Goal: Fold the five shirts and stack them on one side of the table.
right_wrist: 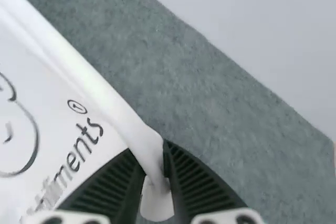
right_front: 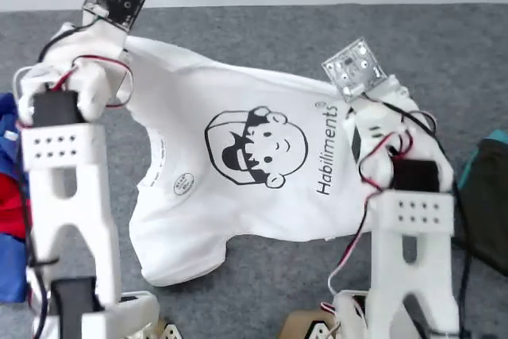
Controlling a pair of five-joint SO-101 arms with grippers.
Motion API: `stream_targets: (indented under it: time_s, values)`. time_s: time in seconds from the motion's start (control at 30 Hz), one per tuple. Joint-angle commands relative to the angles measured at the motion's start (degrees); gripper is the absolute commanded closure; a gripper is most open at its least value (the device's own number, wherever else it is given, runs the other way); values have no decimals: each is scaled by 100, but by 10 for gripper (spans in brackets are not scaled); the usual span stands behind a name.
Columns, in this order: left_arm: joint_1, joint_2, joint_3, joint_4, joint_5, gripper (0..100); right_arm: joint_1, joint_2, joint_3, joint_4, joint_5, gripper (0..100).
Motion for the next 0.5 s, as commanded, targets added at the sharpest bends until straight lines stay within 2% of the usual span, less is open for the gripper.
stream_targets:
  time_s: [0.0, 0.23, 0.47]
  values:
    - [-18, 457, -22, -633, 44, 995, 66, 664, -325, -857, 79, 984]
    - [-35, 1468, -136, -1881, 26, 995, 57, 2835, -2330, -1437, 79, 984]
    - [-220, 2848, -1569, -2004, 35, 995, -75, 5174, -5108, -1358, 70, 985]
